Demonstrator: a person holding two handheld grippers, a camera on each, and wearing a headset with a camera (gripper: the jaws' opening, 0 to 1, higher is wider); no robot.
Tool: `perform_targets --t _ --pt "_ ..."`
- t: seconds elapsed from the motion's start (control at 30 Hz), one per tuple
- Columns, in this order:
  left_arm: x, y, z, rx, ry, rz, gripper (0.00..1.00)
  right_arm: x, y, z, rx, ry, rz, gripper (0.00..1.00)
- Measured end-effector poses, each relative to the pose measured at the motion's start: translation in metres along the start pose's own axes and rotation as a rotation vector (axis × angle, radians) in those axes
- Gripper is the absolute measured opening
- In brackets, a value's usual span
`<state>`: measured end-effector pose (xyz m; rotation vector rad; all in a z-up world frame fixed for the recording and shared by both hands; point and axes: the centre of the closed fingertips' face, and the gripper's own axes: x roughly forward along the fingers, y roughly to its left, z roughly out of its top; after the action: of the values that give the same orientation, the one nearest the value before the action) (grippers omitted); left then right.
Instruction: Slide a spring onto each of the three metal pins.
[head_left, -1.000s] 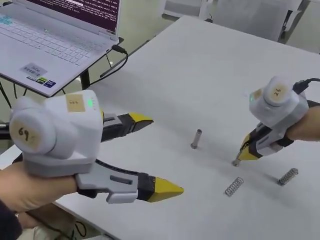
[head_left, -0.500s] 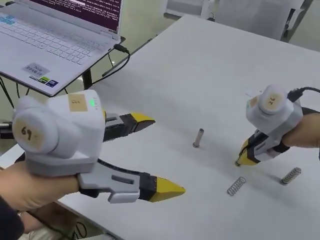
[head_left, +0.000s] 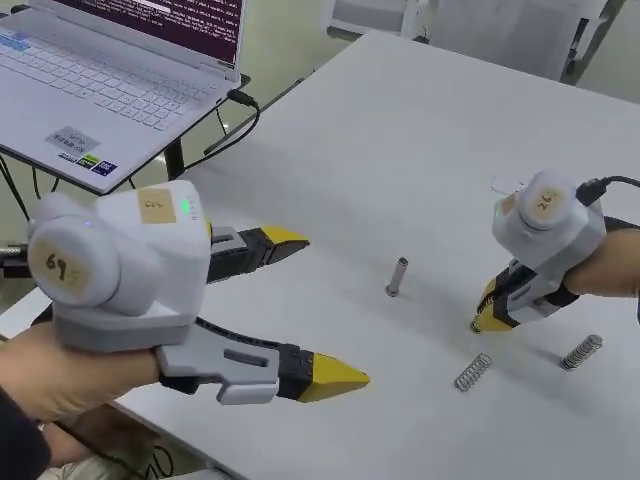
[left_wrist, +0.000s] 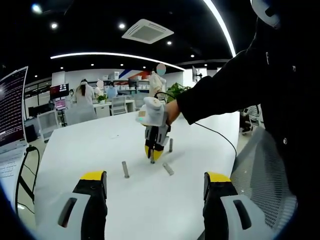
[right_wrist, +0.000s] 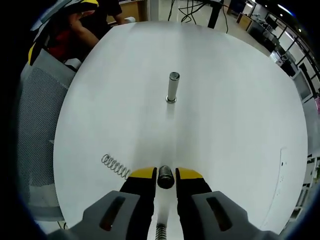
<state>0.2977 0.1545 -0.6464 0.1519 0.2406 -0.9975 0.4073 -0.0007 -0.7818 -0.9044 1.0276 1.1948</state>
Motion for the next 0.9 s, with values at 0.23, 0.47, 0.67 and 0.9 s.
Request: perform_targets --t 0.23,0.47,0.67,0.9 --pt "0.000 0.001 0.000 0.002 0.001 0.003 0.76 -0.003 0.000 0.001 0.006 -0.012 -0.004 0.18" --pt "0.001 0.001 0.002 0.008 0.002 0.001 0.76 -0.009 -0.001 0.002 0.007 -0.019 -0.014 0.20" --pt "0.002 0.001 0.003 0.013 0.003 0.001 0.76 -0.017 -0.001 0.004 -0.002 -0.021 -0.023 0.21" --pt "0.002 0.002 0.006 0.019 0.001 0.001 0.76 -0.027 -0.003 0.004 0.001 -0.026 -0.027 0.21"
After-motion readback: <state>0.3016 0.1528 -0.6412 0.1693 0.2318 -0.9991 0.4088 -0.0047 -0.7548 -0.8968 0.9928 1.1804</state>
